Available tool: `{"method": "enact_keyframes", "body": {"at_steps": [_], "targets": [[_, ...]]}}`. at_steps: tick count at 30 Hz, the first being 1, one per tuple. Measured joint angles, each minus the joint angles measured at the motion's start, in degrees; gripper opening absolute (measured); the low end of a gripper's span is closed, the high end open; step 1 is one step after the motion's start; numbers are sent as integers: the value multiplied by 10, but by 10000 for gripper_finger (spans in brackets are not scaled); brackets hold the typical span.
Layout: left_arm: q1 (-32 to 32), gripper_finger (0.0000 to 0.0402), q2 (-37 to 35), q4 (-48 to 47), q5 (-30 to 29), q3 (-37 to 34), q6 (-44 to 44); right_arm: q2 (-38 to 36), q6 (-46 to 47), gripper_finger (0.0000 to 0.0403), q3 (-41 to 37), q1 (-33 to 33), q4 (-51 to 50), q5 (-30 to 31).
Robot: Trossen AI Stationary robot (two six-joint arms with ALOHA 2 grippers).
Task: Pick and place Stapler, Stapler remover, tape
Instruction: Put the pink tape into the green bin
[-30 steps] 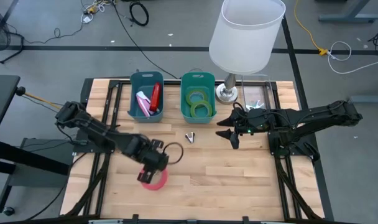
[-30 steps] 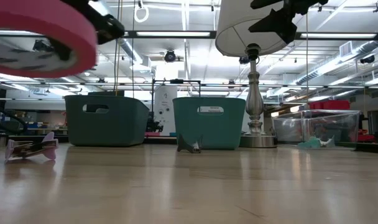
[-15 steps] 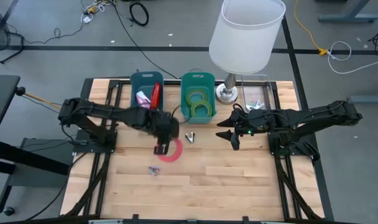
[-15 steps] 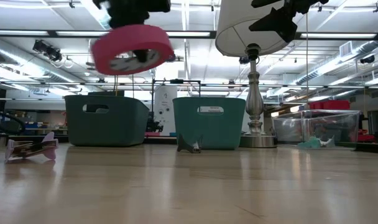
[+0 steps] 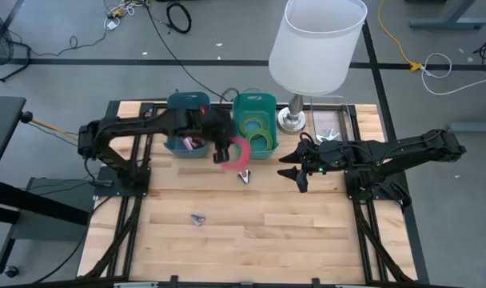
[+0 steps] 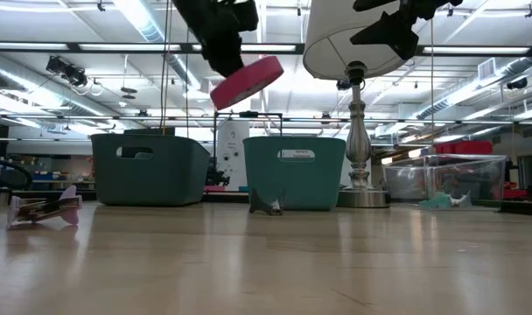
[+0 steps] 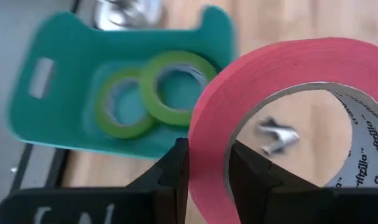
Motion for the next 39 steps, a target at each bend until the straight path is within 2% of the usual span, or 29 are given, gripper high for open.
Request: {"method": "enact_keyframes", "body": {"at_steps": [14,17,23,30,39], "targets": [[119,96,0,165,1,0,-1,0,21,239,0,0,1,112],[135,96,0,193,26,0,-2,0,38,239,0,0,1,125],[151,96,4,227,41,0,-2,0,64,239,0,0,1,139],[155,96,54,260,62,-1,-6,0,64,239,0,0,3,150],[156,97,132,314,35,-1,-6,0,64,239,0,0,1,154]]}}
